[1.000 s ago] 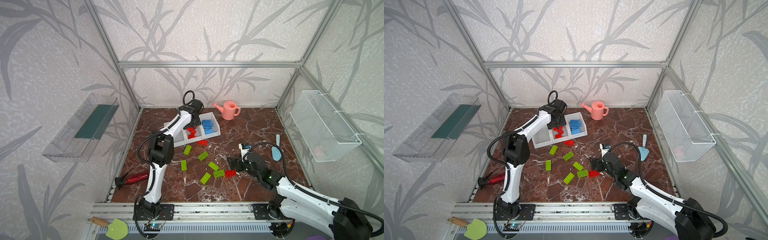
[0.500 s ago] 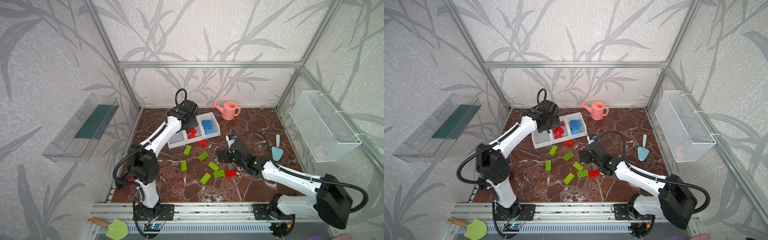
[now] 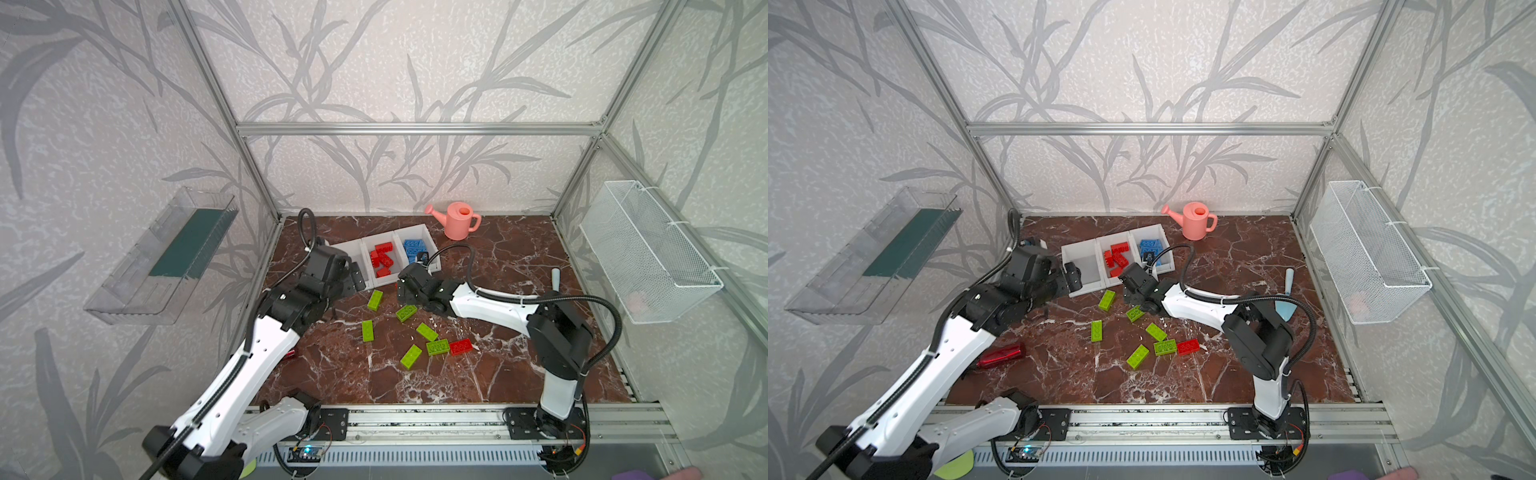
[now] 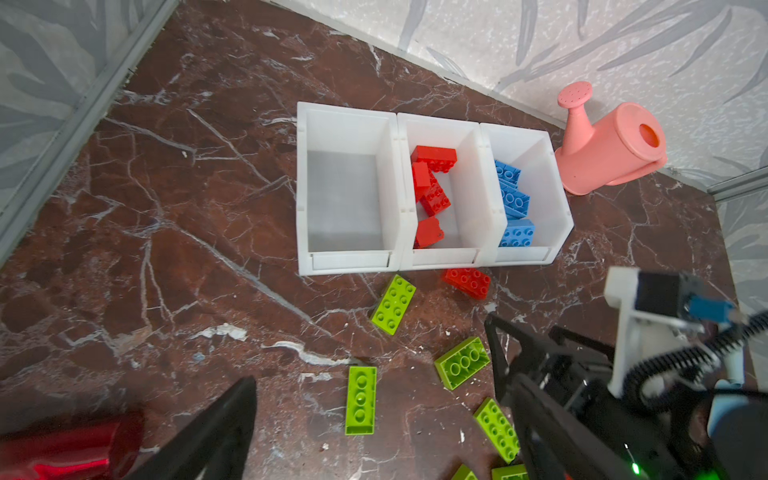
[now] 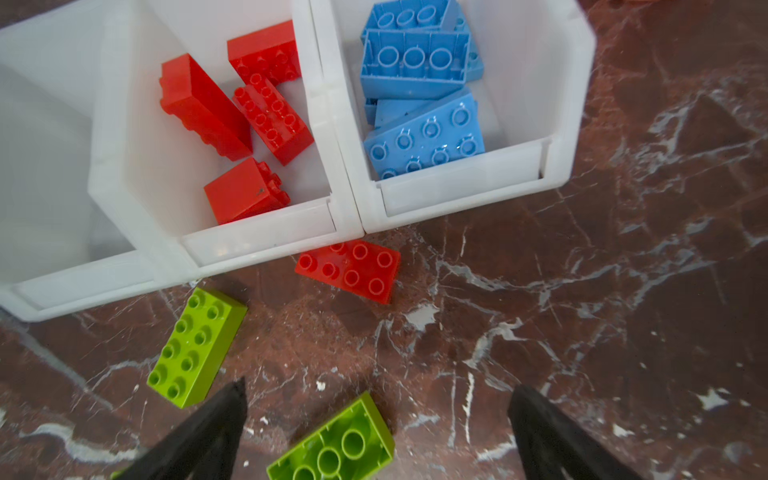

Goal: Sort the legos into containers by color
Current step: 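Lower the right gripper onto the red brick beside the bin and grasp it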

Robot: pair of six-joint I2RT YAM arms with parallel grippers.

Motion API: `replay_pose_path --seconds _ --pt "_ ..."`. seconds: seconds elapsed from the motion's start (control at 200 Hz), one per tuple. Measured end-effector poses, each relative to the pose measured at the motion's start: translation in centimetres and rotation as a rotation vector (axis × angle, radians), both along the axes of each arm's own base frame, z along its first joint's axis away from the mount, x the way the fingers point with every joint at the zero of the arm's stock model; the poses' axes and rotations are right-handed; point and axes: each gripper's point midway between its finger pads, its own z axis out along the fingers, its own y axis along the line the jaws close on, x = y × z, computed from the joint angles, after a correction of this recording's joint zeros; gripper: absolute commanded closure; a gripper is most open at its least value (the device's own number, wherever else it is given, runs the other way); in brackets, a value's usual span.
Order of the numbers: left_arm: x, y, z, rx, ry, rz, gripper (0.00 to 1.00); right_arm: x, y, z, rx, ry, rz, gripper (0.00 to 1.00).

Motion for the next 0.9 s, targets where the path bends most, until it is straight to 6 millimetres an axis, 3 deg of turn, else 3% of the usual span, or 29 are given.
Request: replay_pose_path --seconds 0.305,0.9 --pt "-3.8 2.6 -1.9 0.046 -0.025 0.001 0.05 3.3 2.6 -2.6 -0.041 0.009 -0.080 0.01" --pt "-4.5 3.2 -2.5 0.072 -0.037 -0.011 0.05 4.5 1.9 -5.8 -0.123 0.055 -0.132 0.02"
